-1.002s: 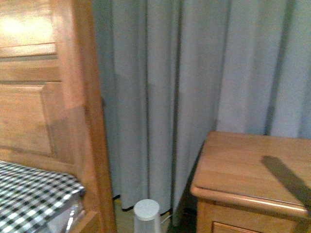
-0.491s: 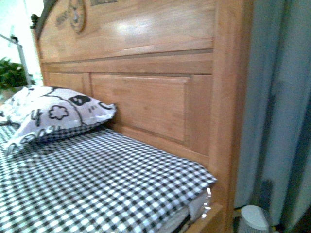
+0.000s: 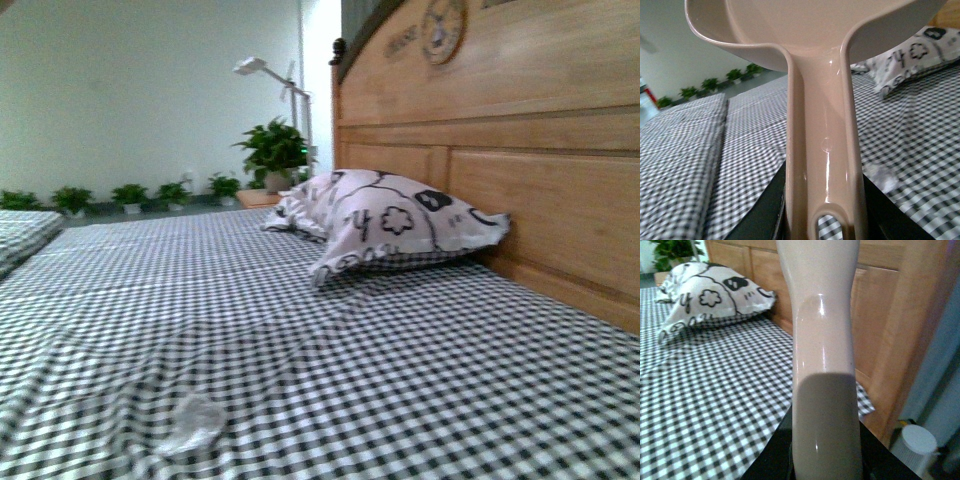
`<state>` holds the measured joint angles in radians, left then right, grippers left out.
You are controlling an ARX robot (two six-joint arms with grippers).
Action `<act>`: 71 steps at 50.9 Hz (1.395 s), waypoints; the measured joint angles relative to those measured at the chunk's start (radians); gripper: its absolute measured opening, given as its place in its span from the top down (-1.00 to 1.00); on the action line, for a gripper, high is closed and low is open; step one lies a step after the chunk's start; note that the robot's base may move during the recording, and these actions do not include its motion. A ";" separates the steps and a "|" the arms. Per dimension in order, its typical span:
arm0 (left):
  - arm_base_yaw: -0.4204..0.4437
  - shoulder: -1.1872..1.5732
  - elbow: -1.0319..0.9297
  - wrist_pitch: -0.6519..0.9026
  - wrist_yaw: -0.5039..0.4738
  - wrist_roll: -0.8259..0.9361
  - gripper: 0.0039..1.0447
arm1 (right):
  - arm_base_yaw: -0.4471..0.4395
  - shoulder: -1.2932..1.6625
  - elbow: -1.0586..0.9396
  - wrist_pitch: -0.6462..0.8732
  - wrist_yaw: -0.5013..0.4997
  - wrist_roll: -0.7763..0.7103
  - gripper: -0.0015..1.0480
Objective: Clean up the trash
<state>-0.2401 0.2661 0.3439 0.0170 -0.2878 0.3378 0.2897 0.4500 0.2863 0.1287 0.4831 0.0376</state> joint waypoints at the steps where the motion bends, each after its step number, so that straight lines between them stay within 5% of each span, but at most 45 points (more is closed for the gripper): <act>1: 0.001 0.000 0.000 0.000 -0.005 0.000 0.50 | 0.000 0.000 0.000 0.000 0.000 0.000 0.65; 16: 0.000 0.003 0.002 -0.012 -0.002 -0.021 0.50 | 0.000 0.003 0.000 0.000 0.000 0.000 0.65; 22: 0.004 0.083 0.127 -0.334 -0.060 -0.180 0.50 | 0.000 -0.004 0.000 0.000 0.003 0.000 0.65; 26: 0.115 0.137 0.193 -0.524 0.096 -0.193 0.51 | 0.001 -0.004 0.000 0.000 -0.002 0.000 0.65; 33: 0.330 0.245 0.260 -0.601 0.362 -0.097 0.51 | 0.000 -0.002 0.000 0.000 0.002 0.000 0.65; 46: 0.592 0.402 0.275 -0.613 0.641 0.126 0.51 | 0.000 -0.002 0.000 0.000 0.002 0.000 0.65; 55: 0.662 0.430 0.222 -0.615 0.737 0.314 0.51 | 0.000 -0.002 0.000 0.000 0.002 0.000 0.65; 71: 0.651 0.586 0.126 -0.509 0.705 0.638 0.51 | 0.000 -0.002 0.000 0.000 0.002 0.000 0.65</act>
<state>0.4107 0.8520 0.4698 -0.4923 0.4171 0.9756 0.2897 0.4480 0.2867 0.1287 0.4850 0.0372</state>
